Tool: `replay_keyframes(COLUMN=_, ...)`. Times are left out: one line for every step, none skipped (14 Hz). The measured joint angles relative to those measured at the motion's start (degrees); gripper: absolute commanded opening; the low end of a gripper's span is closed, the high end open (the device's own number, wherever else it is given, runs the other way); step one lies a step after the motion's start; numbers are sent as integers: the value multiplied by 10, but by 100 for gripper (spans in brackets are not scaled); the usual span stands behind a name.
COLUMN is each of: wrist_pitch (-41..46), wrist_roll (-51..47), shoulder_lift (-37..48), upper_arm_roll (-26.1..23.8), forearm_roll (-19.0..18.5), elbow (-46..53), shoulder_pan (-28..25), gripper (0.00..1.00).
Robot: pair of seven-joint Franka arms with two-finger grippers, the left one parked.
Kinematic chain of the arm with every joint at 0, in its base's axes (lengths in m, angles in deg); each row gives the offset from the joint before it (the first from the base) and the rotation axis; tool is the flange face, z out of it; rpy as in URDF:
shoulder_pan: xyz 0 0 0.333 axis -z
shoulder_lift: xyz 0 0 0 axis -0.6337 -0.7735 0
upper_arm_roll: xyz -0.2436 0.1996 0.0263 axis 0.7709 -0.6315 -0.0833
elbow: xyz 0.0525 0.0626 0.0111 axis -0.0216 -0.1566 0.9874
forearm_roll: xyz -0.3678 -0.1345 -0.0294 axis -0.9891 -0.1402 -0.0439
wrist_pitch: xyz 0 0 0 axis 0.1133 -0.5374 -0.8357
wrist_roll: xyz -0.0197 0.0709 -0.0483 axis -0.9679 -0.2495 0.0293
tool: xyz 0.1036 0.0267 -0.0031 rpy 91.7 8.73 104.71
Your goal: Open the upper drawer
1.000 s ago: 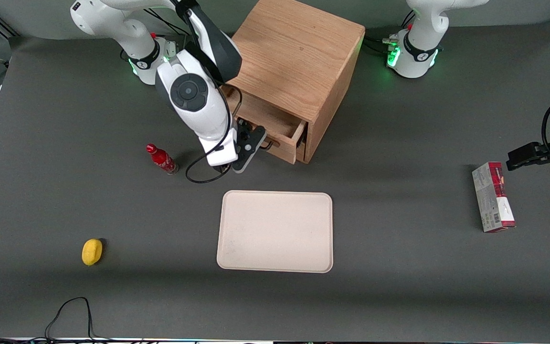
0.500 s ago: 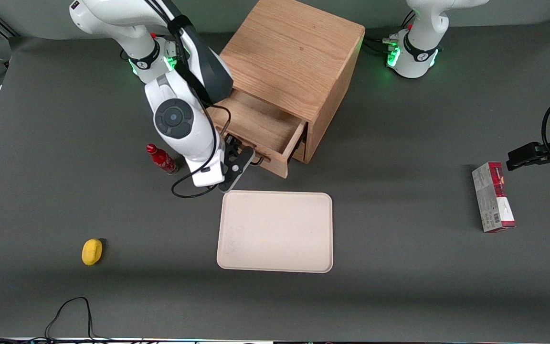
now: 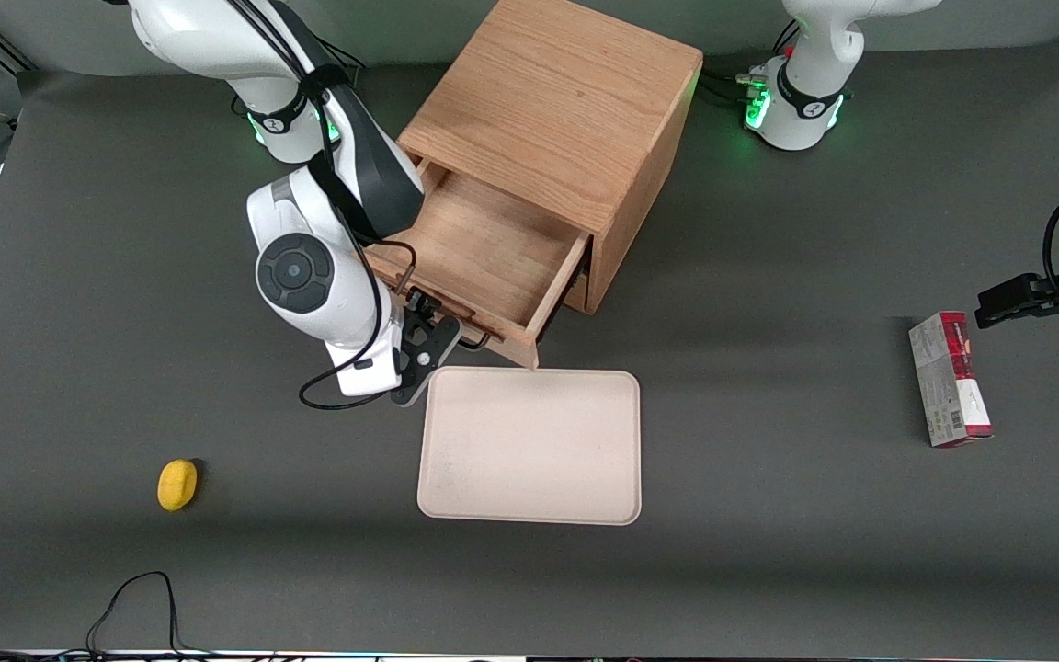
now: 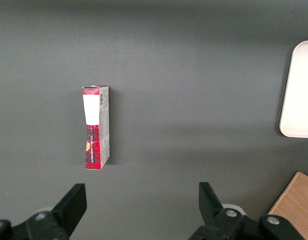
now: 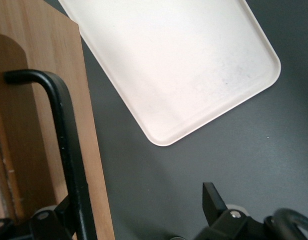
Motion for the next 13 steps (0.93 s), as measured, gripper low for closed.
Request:
replay_keyframes(wrist_pitch=0, wrist_roll=5, shoulder_lift=-4, upper_arm_roll=0, forearm_roll=0, elbow=6, shoulder_pan=4, gripper=100)
replay_keyframes(wrist_pitch=0, wrist_roll=7, shoulder_lift=-9, upper_arm_roll=0, forearm_roll=0, elbow=13, shoulder_pan=8, gripper=100)
replay_keyframes(wrist_pitch=0, wrist_roll=8, shoulder_lift=-13, upper_arm_roll=0, forearm_roll=0, elbow=18, shoulder_pan=12, gripper=100)
replay_keyframes(wrist_pitch=0, wrist_roll=9, shoulder_lift=-17, upper_arm_roll=0, forearm_roll=0, elbow=23, shoulder_pan=16, gripper=100)
replay_keyframes(wrist_pitch=1, wrist_roll=9, shoulder_lift=-21, upper_arm_roll=0, forearm_roll=0, elbow=28, shoulder_pan=20, gripper=100)
replay_keyframes(wrist_pitch=1, wrist_roll=9, shoulder_lift=-25, upper_arm_roll=0, forearm_roll=0, elbow=32, shoulder_pan=24, gripper=100)
replay_keyframes(wrist_pitch=1, wrist_roll=9, shoulder_lift=-28, upper_arm_roll=0, forearm_roll=0, elbow=36, shoulder_pan=27, gripper=100)
replay_keyframes(wrist_pitch=1, wrist_roll=9, shoulder_lift=-31, upper_arm_roll=0, forearm_roll=0, elbow=40, shoulder_pan=31, gripper=100)
replay_keyframes(wrist_pitch=1, wrist_roll=10, shoulder_lift=-34, upper_arm_roll=0, forearm_roll=0, elbow=46, shoulder_pan=33, gripper=100)
replay_keyframes(wrist_pitch=2, wrist_roll=10, shoulder_lift=-39, upper_arm_roll=0, forearm_roll=0, elbow=51, shoulder_pan=35, gripper=100)
replay_keyframes(wrist_pitch=3, wrist_roll=10, shoulder_lift=-42, upper_arm_roll=0, forearm_roll=0, elbow=55, shoulder_pan=35, gripper=100)
replay_keyframes(wrist_pitch=4, wrist_roll=10, shoulder_lift=-44, upper_arm_roll=0, forearm_roll=0, elbow=58, shoulder_pan=36, gripper=100)
replay_keyframes(wrist_pitch=5, wrist_roll=10, shoulder_lift=-45, upper_arm_roll=-1, forearm_roll=0, elbow=59, shoulder_pan=36, gripper=100)
